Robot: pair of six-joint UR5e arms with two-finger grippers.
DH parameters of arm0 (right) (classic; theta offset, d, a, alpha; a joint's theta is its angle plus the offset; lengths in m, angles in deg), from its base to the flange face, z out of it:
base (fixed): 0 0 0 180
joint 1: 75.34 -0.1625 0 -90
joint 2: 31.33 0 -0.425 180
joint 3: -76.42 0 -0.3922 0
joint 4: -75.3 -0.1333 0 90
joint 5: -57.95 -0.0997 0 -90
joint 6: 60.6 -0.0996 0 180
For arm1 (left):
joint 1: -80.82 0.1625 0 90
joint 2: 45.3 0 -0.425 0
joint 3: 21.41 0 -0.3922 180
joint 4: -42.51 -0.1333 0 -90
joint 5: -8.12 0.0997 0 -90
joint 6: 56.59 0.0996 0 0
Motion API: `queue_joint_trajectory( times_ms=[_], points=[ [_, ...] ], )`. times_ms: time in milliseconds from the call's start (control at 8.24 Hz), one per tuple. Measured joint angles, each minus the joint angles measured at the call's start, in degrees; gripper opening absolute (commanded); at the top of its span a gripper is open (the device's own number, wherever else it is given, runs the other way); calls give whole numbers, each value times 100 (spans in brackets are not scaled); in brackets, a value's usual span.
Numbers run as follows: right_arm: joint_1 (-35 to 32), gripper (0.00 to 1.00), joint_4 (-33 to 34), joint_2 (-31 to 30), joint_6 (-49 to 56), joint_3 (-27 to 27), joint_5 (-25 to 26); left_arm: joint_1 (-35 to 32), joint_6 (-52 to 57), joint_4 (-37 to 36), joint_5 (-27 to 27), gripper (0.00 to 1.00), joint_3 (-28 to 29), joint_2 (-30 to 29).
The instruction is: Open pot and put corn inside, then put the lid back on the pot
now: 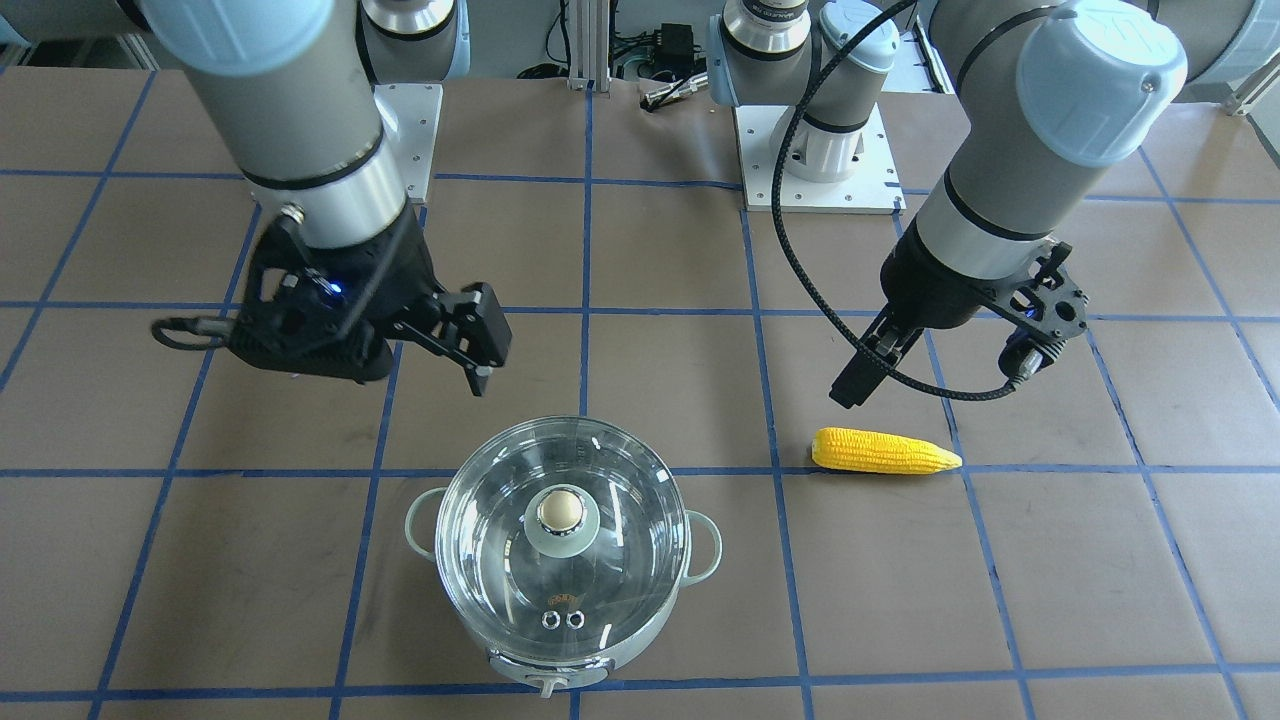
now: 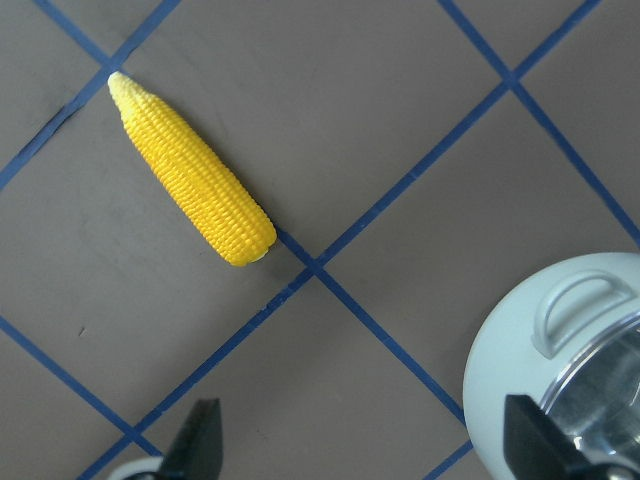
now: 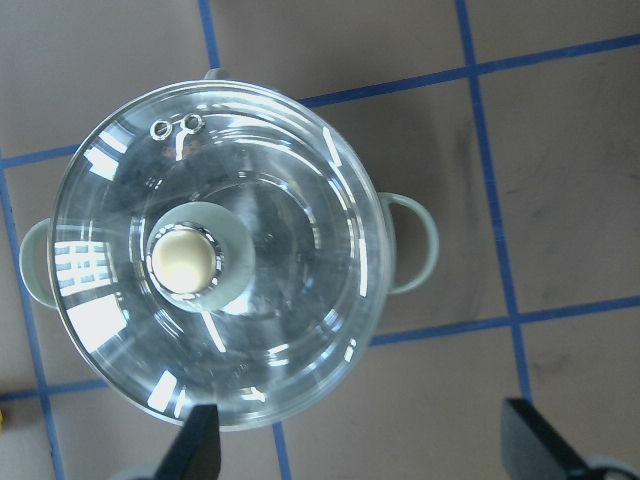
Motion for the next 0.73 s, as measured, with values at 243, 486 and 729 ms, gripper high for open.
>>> queue_joint_trajectory(
  times_ms=[243,486,729],
  points=[
    [-470,100,738,604,-566,40,19,230,-1279,-21,11,100,-282,-25],
    [-632,98,1227,1032,-708,38,85,433,-2000,-90,20,100,-445,-124],
    [-657,92,1604,1306,-736,34,159,568,-2340,-602,54,100,-669,-400]
  ],
)
